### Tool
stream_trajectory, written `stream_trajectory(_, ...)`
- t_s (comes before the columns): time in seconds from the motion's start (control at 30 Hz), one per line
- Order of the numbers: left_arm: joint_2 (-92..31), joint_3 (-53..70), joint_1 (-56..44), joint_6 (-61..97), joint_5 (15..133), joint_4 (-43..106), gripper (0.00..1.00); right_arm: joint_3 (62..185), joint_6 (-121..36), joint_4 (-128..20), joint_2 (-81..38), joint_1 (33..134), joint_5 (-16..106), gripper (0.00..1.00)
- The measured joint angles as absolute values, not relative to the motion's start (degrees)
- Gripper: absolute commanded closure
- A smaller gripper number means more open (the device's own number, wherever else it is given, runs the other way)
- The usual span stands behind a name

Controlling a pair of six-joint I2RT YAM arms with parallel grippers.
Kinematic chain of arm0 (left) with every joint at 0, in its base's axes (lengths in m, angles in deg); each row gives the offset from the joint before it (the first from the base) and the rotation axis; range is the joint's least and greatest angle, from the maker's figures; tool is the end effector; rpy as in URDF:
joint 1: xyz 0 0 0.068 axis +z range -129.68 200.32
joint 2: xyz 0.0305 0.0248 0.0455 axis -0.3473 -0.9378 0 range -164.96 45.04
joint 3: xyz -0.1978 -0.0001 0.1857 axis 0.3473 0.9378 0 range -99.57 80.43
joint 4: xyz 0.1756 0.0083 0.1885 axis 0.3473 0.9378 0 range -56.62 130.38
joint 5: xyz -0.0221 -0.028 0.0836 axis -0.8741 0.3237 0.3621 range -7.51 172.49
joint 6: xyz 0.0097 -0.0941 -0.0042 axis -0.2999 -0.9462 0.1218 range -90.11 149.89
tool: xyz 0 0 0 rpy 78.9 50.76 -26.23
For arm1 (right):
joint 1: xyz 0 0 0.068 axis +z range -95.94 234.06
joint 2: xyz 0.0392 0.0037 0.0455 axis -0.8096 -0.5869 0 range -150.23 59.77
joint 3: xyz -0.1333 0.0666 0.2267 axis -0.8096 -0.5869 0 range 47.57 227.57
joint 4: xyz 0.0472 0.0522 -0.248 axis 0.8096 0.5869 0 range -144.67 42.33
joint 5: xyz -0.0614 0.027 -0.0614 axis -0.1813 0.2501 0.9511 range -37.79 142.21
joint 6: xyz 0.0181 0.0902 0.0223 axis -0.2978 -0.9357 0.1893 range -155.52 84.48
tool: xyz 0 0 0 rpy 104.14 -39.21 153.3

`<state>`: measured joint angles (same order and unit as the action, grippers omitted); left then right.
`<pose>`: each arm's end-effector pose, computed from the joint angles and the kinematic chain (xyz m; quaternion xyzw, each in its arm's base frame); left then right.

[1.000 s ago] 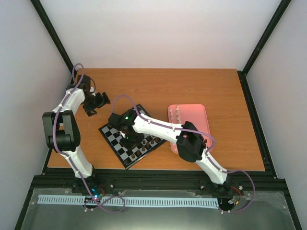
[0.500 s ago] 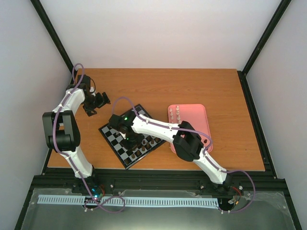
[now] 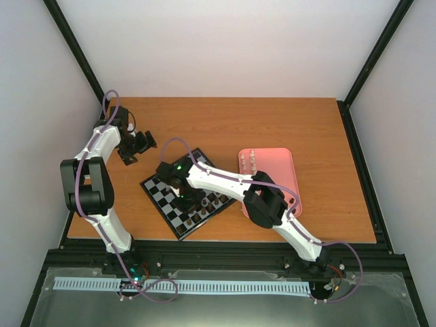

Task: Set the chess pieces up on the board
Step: Place the chess piece on the chessboard, then pick up the chess piece from the storage box.

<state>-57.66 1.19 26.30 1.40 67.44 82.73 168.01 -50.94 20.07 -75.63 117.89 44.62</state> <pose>0.3694 0.0162 0.1790 -0.2717 0.9420 -0.1559 0.1200 0.1910 0.4143 0.1347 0.4093 -0.9100 -0.0527 0.0402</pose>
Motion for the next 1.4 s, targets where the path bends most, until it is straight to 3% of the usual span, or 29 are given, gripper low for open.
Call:
stream_trajectory(0.4, -57.7, 1.2, 26.3, 1.4, 67.4, 82.7, 0.0, 169.2, -50.2, 20.1, -76.6, 117.8, 44.3, 0.83)
stream_trajectory(0.7, -57.7, 1.2, 26.3, 1.4, 67.4, 82.7, 0.0, 169.6, -49.9, 20.2, -76.6, 117.6, 44.7, 0.83)
stream_trajectory(0.93, -57.7, 1.1, 26.3, 1.4, 67.4, 82.8, 0.0, 173.3, -49.5, 21.0, -76.5, 117.6, 46.1, 0.67)
stream_trajectory(1.17, -57.7, 1.1, 26.3, 1.4, 67.4, 82.8, 0.0, 174.7, -49.4, 22.4, -71.9, 117.0, 47.5, 0.62)
stream_trajectory(1.27, -57.7, 1.1, 26.3, 1.4, 67.5, 82.9, 0.0, 169.2, -50.2, 21.5, -65.5, 114.8, 49.3, 0.61)
stream_trajectory(1.4, -57.7, 0.5, 26.3, 1.4, 67.4, 83.2, 0.0, 150.9, -52.3, 18.0, -51.3, 104.2, 51.8, 0.6)
